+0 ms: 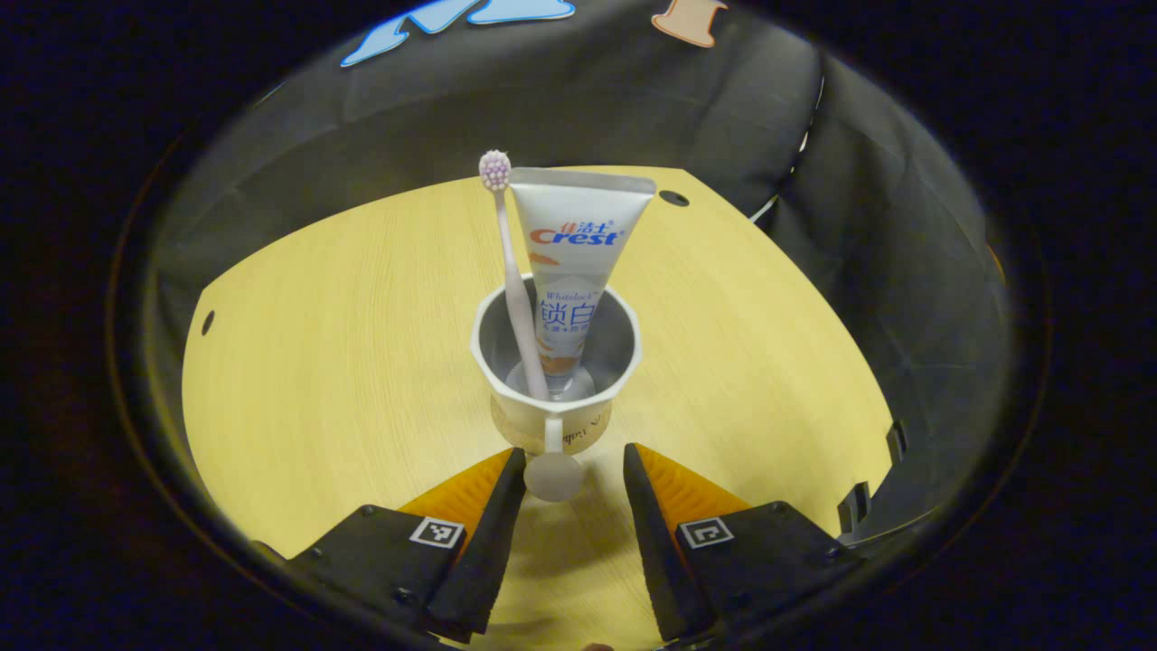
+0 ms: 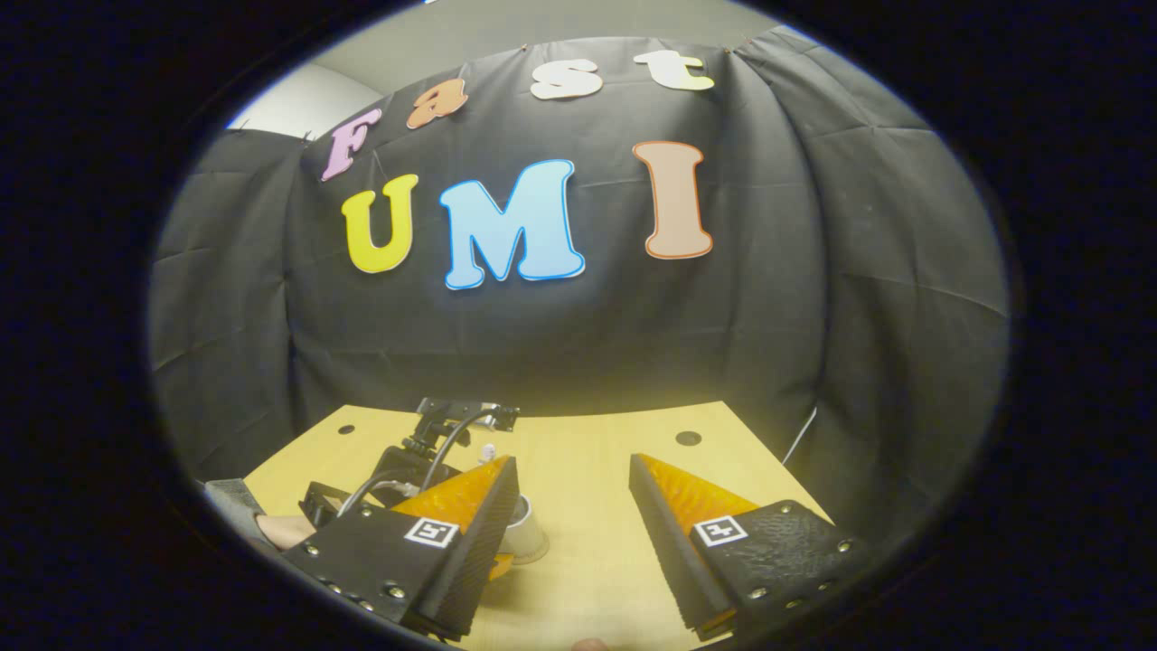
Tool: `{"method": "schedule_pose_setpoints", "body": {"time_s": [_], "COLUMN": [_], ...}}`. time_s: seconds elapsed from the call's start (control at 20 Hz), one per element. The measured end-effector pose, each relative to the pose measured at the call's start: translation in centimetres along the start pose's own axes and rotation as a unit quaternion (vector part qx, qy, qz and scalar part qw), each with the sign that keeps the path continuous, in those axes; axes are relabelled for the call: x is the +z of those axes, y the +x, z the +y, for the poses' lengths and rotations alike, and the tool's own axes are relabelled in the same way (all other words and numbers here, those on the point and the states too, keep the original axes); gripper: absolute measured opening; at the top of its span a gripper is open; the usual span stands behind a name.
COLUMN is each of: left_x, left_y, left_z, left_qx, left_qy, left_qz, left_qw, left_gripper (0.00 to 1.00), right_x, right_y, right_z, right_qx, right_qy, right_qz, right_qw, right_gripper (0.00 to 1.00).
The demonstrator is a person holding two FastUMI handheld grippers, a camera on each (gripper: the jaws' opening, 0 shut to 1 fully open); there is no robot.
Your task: Put the toothbrush and toothpaste on the desktop into the cup, then pick up the cup and place it on the coaster on the desktop.
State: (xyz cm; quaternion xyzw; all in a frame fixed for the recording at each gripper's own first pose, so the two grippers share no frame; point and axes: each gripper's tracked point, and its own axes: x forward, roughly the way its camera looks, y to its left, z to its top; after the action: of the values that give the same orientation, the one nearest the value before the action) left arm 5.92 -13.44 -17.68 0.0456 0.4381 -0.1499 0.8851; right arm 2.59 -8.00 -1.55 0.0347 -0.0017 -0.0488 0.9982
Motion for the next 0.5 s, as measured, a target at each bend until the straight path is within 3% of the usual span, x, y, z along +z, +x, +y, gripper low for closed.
{"method": "schedule_pose_setpoints", "body": {"time_s": [0.15, 0.25, 0.4, 0.5], "left_x": [0.3, 1.3, 2.5, 3.7], "left_y": [-3.2, -5.6, -9.9, -12.4], "left_z": [0.7, 1.5, 2.2, 2.6], "left_qx": [0.018, 0.043, 0.068, 0.086], "left_qy": [-0.016, -0.019, -0.035, -0.041], "left_qz": [-0.035, -0.071, -0.135, -0.186], "left_qw": [0.999, 0.996, 0.988, 0.978], "left_gripper": [0.78, 0.76, 0.9, 0.84], "right_x": [0.6, 1.0, 1.3, 1.4], "right_y": [-0.3, -0.6, -1.1, -1.3], "right_z": [0.5, 0.8, 1.2, 1.1], "right_qx": [0.016, 0.027, 0.044, 0.048], "right_qy": [-0.008, -0.014, -0.022, -0.027], "right_qz": [-0.005, -0.006, -0.008, -0.009], "right_qw": [1.0, 1.0, 0.999, 0.998], "right_gripper": [0.8, 0.8, 0.8, 0.8]}}
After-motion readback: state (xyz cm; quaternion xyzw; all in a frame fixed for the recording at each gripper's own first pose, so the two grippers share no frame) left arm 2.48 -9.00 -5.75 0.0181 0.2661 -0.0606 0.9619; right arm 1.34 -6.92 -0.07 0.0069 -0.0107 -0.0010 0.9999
